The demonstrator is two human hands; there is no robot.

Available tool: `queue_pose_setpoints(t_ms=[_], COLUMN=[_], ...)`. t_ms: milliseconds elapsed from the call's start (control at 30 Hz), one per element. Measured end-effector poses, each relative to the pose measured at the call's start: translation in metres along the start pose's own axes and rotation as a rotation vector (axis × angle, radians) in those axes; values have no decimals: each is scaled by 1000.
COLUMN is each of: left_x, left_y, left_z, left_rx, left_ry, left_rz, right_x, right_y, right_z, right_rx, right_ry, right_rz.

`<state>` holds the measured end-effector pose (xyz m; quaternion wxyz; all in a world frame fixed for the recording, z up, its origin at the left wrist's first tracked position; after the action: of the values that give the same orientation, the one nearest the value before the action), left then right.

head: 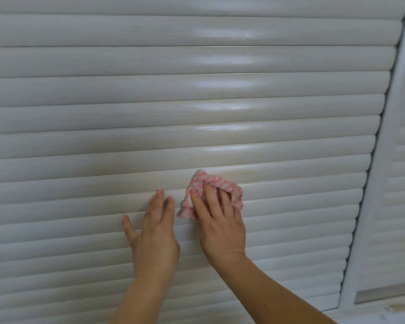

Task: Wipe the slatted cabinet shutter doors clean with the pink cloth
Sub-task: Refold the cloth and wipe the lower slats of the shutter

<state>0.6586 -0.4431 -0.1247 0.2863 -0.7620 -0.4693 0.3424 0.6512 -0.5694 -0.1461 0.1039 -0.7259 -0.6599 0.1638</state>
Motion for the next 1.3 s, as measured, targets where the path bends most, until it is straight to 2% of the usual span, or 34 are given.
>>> queue_pose_setpoints(t_ms=[67,167,300,400,467,600,767,933,1067,1167,1233,1300], left_x=[7,7,4,3,3,4,11,11,10,8,4,1], left_y=[6,0,-8,-8,-8,-3,6,9,7,7,8,10], left_z=[0,2,3,3,2,1,1,9,10,11,11,11], left_rx=[-48,-2,75,89,61,-39,-111,55,69,59,67,82], left_ry=[43,64,43,8,2,33,81,-22,-38,-58,-78,-105], left_rz=[-33,-56,-85,-69,-22,-1,-79,-163,-174,-145,-137,-117], right_x=[-12,-39,-71,-69,-48,4,-12,-77,-124,-117,-92,-56], right_y=[1,0,-5,-3,0,1,-3,-9,-16,-18,-16,-10], right_z=[4,8,20,21,13,-6,-25,-17,-8,-15,-22,-24], right_rx=[30,5,-44,-77,-67,-62,-64,-154,-147,-216,-229,-174], right_ry=[-46,-23,265,464,384,-48,-158,47,427,680,640,392], right_rz=[28,12,-76,-119,-75,-48,-12,-28,-145,-219,-207,-165])
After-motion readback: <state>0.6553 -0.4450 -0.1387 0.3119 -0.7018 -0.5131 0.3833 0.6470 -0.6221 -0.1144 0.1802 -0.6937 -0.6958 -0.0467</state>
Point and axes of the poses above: each hand's wrist, its own z-axis away from the middle knuckle, its own y-axis out of the palm, x = y × z, the point moved 4 cm from there along -z, towards the middle knuckle, and after that the axes turned 3 degrees about -y, right-handed, at the moved point
